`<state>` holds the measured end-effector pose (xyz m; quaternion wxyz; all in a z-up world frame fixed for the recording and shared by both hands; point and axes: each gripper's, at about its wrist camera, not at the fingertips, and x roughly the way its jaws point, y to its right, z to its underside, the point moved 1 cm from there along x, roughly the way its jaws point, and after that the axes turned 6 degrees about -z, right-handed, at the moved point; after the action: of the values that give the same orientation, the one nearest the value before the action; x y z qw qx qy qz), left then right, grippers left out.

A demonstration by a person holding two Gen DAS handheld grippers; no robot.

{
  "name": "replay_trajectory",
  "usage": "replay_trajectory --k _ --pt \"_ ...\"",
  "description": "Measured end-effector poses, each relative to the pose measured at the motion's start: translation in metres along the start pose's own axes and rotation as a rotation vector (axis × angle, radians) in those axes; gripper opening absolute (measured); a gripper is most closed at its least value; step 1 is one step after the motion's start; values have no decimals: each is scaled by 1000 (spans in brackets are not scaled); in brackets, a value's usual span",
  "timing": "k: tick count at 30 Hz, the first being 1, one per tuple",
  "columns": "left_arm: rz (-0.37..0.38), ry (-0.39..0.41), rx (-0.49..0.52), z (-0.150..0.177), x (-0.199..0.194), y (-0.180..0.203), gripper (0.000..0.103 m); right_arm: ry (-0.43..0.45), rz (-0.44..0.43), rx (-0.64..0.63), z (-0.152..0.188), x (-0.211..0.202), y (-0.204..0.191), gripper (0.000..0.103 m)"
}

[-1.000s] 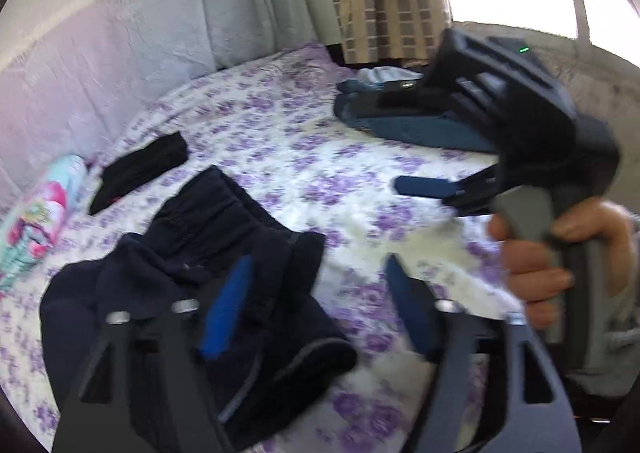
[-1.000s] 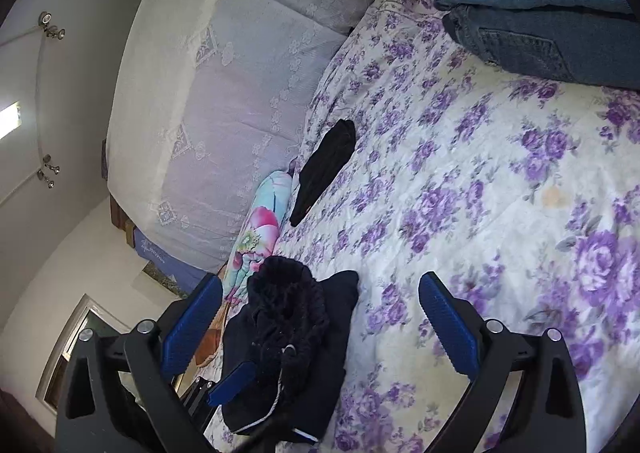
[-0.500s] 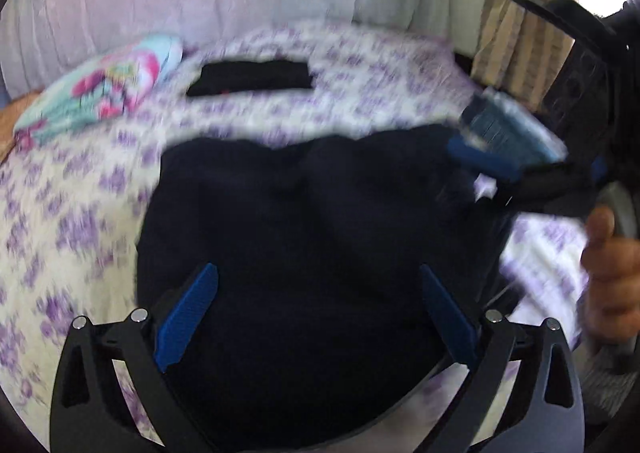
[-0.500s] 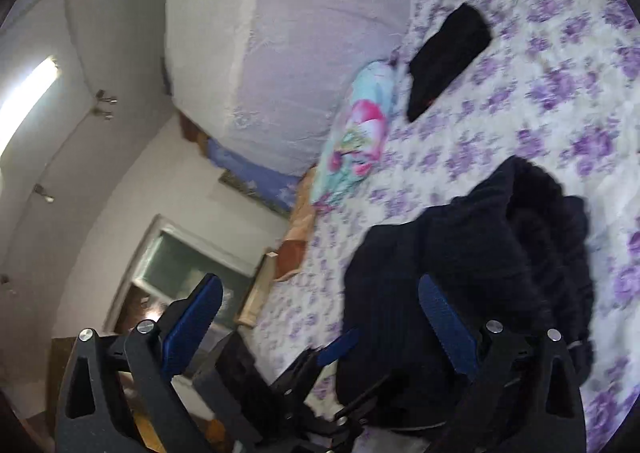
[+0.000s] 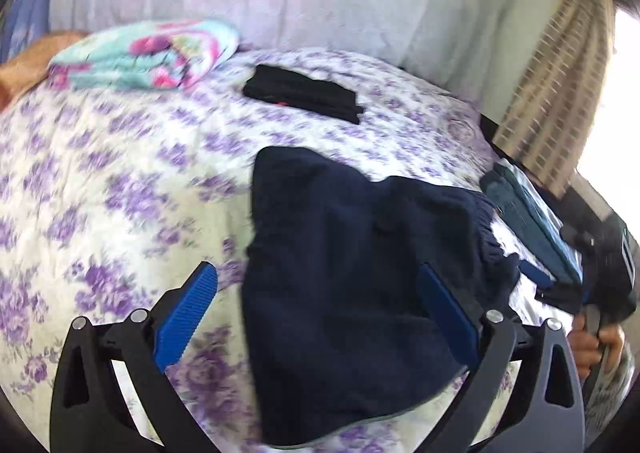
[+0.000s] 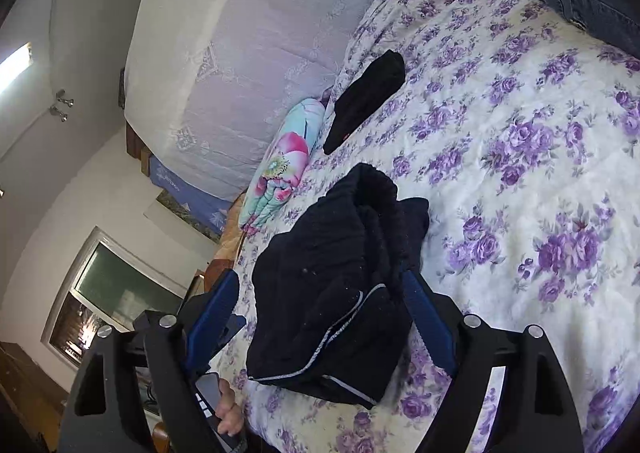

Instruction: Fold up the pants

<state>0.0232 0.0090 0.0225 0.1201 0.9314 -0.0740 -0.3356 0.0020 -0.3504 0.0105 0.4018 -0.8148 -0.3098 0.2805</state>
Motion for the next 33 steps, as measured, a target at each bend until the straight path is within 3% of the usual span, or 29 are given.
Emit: replay_trajectory --k 4,8,11,14,17,18,20,22,23,26,31,32,33 --pt "46 -79 -125 6 16 -28 98 -56 101 -91 -5 25 1 51" --pt "29 -131 -130 13 33 -37 98 -88 209 -181 3 34 4 51" --pt "-19 -144 -78 17 40 -30 98 -96 211 -215 7 34 5 51" --pt "-24 -149 -71 19 43 -31 99 -100 196 -231 9 28 5 44" --pt "-13 -164 -86 18 43 -34 99 -90 119 -205 8 6 -8 22" --pt "-13 -166 -82 18 43 -34 99 -90 88 -189 6 -1 -11 0" --pt "-20 -165 -73 18 44 -33 99 -101 101 -184 5 -12 -9 0" --pt "-27 -164 -66 19 44 -31 99 -134 243 -194 9 -9 7 0" --pt "-28 -165 -63 19 43 -31 99 -147 256 -166 11 -7 16 0" --pt "-28 -164 -62 20 40 -32 99 -98 130 -76 6 -12 18 3" --pt "-29 -162 -63 20 40 -32 99 -90 119 -89 -4 -7 4 5" --pt "-27 -162 -63 20 40 -32 99 -78 104 -83 -5 -10 4 10" --pt "-29 -161 -63 20 40 -31 99 -59 89 -75 -6 -15 3 41"
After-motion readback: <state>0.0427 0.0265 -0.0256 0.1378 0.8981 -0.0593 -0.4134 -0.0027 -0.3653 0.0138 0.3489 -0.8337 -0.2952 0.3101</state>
